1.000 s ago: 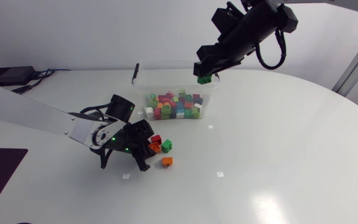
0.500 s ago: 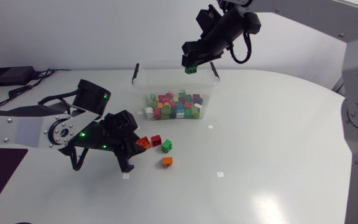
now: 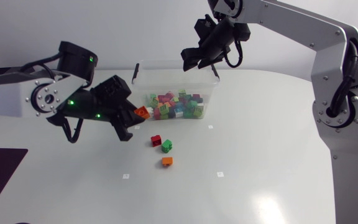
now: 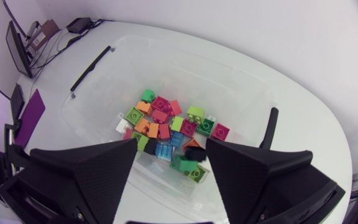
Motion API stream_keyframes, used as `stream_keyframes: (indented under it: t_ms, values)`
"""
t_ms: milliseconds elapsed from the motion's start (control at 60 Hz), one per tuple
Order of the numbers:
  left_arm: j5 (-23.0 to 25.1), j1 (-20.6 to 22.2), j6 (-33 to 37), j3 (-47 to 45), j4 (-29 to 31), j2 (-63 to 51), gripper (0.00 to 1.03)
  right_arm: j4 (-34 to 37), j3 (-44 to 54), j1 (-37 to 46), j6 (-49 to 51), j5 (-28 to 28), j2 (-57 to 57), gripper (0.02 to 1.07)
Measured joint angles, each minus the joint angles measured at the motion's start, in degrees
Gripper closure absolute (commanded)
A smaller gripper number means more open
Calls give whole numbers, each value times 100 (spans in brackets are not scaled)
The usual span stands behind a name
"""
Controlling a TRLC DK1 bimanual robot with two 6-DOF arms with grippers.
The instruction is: Place the duplo bricks in the container
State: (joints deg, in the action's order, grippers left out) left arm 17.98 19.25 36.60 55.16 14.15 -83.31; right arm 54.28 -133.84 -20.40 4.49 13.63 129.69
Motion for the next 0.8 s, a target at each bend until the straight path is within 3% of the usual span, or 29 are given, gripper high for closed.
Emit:
stream_keyframes:
  t_ms: [200,517,800]
  values:
    - [223,-297,-415,901,-44,-284,82,48,232,0,2,-17,-219,8]
    - [433,-461,-1021,2304,-116,-1521,82,-981,2791,-177,140,-177,-2179,8]
    - [540,-367,-1303,3521,-116,-2476,81,-1537,4715,-404,398,-190,-3119,8]
